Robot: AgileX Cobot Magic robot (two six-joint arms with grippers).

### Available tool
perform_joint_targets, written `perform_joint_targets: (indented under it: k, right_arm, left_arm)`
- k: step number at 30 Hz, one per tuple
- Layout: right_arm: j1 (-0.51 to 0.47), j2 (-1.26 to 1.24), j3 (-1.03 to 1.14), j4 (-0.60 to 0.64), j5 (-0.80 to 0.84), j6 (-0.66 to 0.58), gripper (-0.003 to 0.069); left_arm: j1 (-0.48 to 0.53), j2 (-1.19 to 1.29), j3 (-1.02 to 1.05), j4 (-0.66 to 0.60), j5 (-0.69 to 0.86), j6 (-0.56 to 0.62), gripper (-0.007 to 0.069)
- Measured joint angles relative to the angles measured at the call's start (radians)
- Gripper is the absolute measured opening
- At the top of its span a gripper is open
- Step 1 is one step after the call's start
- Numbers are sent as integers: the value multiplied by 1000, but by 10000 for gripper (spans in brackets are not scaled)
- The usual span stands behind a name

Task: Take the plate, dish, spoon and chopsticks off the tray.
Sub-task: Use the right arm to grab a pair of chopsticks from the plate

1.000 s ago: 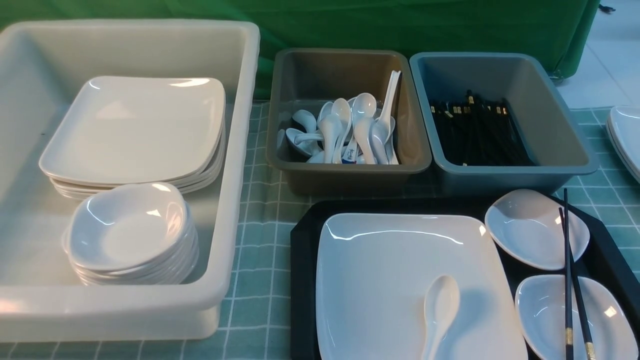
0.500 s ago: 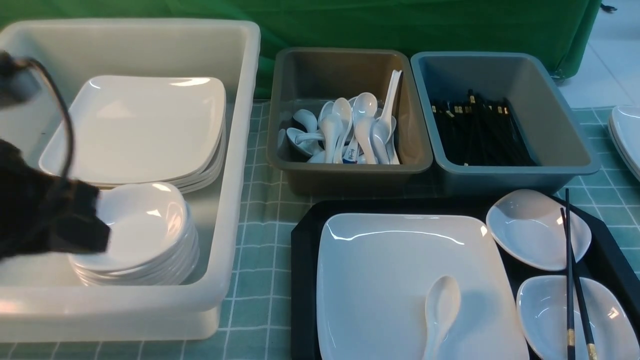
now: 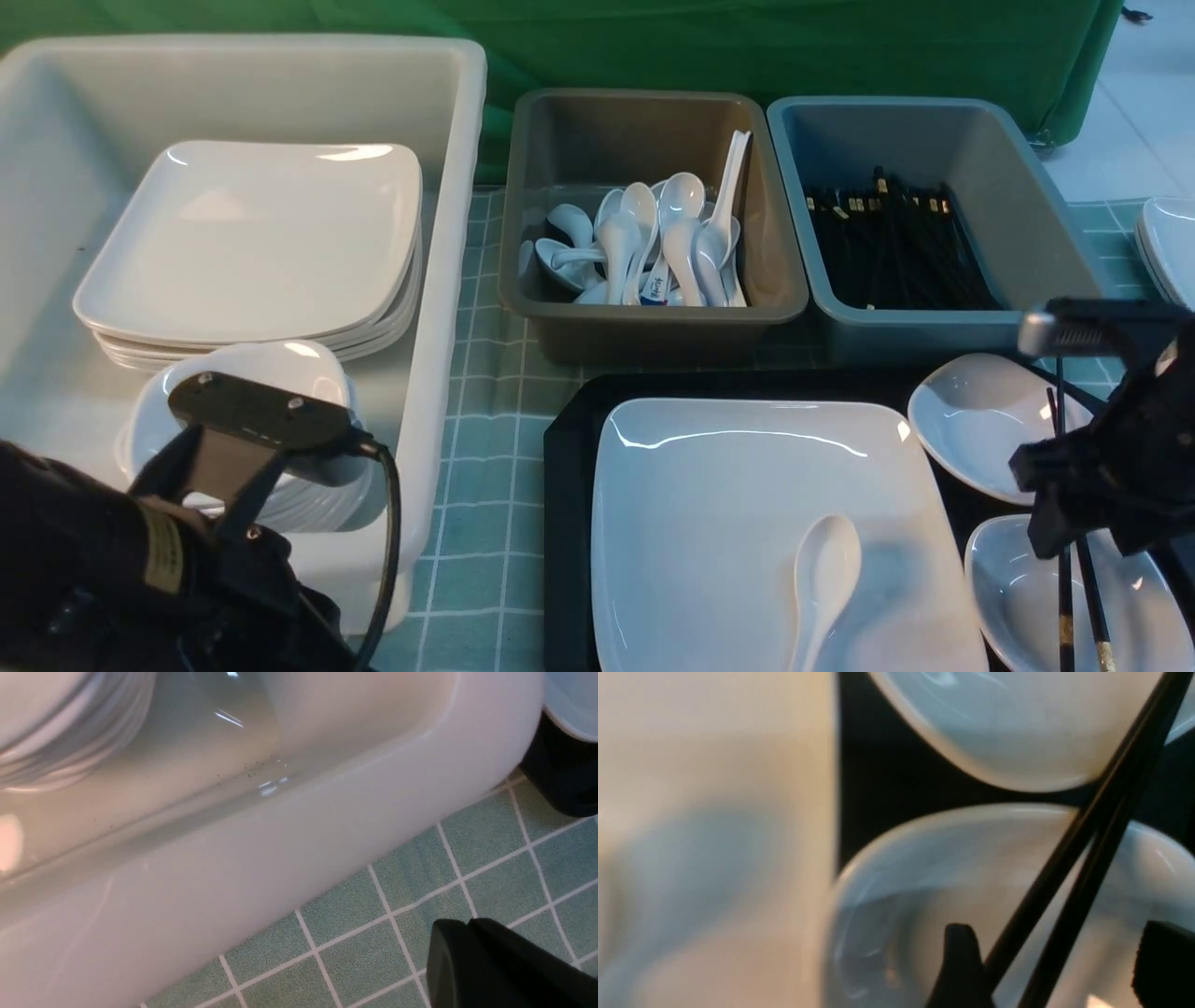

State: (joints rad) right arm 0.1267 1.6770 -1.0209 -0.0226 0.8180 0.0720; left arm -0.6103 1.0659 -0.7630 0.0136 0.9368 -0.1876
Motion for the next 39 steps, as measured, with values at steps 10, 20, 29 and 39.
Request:
perform_joint_targets:
  k: [10,20,29,39]
  right_arm:
    - [2,83,0,-38,-31,74,465]
    - [5,84,0,-26,-7,65,68]
    - [5,-150,72,48,86,15,68]
    - [5,-96,-369,152,306,-119,68]
  left_arm:
    - [0,0,1,18,-1,-3,0]
    - [0,0,1,18,-1,-3,0]
    - [0,0,1,18,-1,-3,0]
    - [0,0,1,-5,-1,-2,7]
